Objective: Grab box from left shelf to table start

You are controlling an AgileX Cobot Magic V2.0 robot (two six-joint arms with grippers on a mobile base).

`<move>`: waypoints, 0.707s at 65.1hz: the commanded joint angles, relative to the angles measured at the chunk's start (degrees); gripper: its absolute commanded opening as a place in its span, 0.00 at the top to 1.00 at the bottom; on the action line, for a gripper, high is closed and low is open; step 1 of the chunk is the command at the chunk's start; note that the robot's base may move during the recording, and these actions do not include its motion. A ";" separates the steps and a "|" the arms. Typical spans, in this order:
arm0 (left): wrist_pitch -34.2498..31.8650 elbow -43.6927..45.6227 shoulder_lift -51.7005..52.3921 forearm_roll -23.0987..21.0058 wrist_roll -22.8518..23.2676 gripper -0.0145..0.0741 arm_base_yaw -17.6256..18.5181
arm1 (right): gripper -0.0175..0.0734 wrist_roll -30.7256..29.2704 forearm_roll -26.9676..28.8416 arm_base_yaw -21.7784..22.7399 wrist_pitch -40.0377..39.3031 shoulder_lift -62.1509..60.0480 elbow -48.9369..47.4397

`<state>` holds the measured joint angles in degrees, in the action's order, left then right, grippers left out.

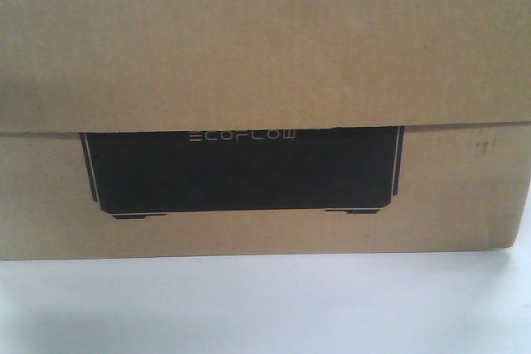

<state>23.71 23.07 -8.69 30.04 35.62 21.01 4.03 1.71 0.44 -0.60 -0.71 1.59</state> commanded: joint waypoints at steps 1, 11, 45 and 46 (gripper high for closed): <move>-4.61 1.51 -0.60 1.24 0.24 0.94 -0.08 | 0.75 -0.45 0.23 0.44 -4.56 -0.64 -0.93; -4.61 1.51 -0.60 1.24 0.24 0.94 -0.08 | 0.75 -0.45 0.23 0.44 -3.37 -0.64 -0.93; -4.72 0.66 -0.60 -2.14 0.24 0.94 -0.08 | 0.75 -0.45 0.23 0.44 -3.27 -0.64 -0.93; -4.61 0.40 -0.60 -3.88 0.24 0.94 -0.08 | 0.75 -0.45 0.23 0.44 -3.27 -0.64 -0.93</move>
<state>23.56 22.70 -8.69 29.29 35.62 21.01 3.93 1.98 0.44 0.98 -0.71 1.69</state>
